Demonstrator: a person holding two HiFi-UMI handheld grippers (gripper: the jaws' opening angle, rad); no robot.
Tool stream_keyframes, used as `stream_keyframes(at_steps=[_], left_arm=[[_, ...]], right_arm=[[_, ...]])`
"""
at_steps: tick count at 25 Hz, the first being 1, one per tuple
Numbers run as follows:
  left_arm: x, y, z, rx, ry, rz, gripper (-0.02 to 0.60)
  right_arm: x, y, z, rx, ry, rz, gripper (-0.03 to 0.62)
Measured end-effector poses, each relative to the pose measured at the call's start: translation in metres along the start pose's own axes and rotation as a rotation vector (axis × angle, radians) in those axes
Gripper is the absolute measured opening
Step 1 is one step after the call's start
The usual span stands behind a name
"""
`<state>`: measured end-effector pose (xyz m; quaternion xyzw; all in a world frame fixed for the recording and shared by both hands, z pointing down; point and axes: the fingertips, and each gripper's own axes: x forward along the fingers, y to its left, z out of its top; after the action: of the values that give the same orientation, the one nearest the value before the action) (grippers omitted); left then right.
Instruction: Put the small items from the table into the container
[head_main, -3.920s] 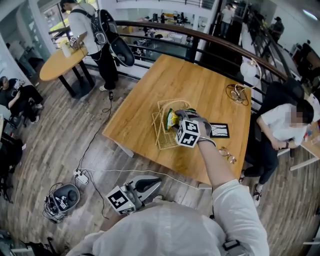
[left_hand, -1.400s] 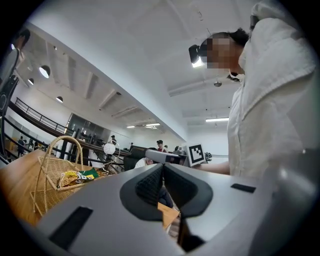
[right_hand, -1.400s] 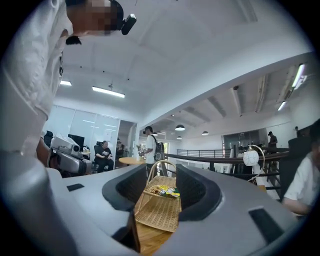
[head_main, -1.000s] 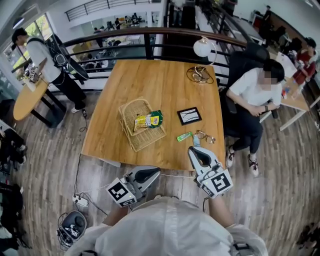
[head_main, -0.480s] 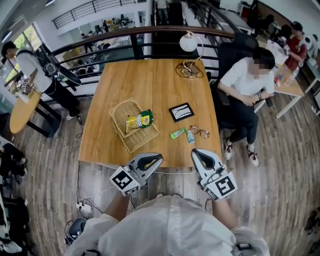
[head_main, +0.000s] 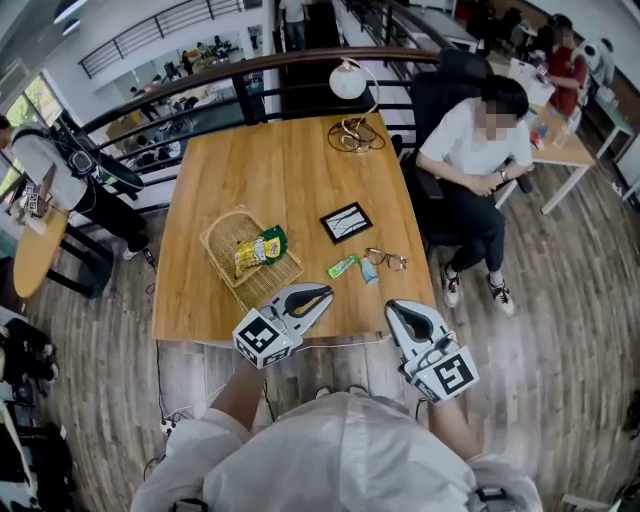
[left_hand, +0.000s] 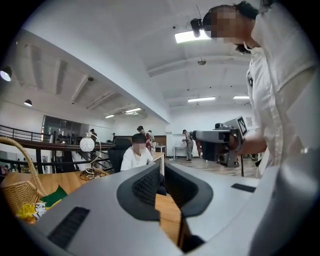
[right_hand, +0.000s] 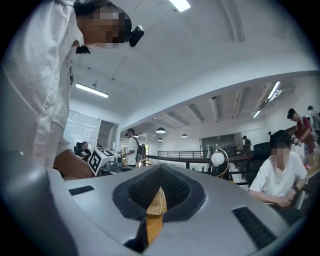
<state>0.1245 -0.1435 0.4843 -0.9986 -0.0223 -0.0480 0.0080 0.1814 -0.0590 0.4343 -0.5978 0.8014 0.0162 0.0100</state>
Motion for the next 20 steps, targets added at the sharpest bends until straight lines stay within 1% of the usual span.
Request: stream_keyframes(at_steps=[3, 6, 10, 11, 16, 20], left_arm=[[0.013, 0.006, -0.007, 0.002, 0.027, -0.019, 0.024], [0.023, 0.011, -0.013, 0.002, 0.053, -0.030, 0.108], [0.039, 0.021, -0.027, 0.009, 0.103, -0.049, 0.152], [0.043, 0.023, -0.033, 0.005, 0.122, -0.057, 0.175], [0.067, 0.033, -0.074, -0.014, 0.258, -0.100, 0.245], [0.087, 0.047, -0.111, -0.031, 0.375, -0.091, 0.283]], right_arm=[[-0.004, -0.004, -0.002, 0.001, 0.003, -0.018, 0.014], [-0.006, -0.007, -0.002, 0.001, 0.003, -0.031, 0.014], [-0.008, -0.010, -0.001, 0.001, 0.001, -0.051, 0.014], [-0.008, -0.011, -0.001, 0.002, 0.002, -0.053, 0.014], [-0.014, -0.013, -0.007, 0.012, 0.012, -0.079, 0.014], [-0.019, -0.018, -0.012, 0.019, 0.023, -0.106, 0.014]])
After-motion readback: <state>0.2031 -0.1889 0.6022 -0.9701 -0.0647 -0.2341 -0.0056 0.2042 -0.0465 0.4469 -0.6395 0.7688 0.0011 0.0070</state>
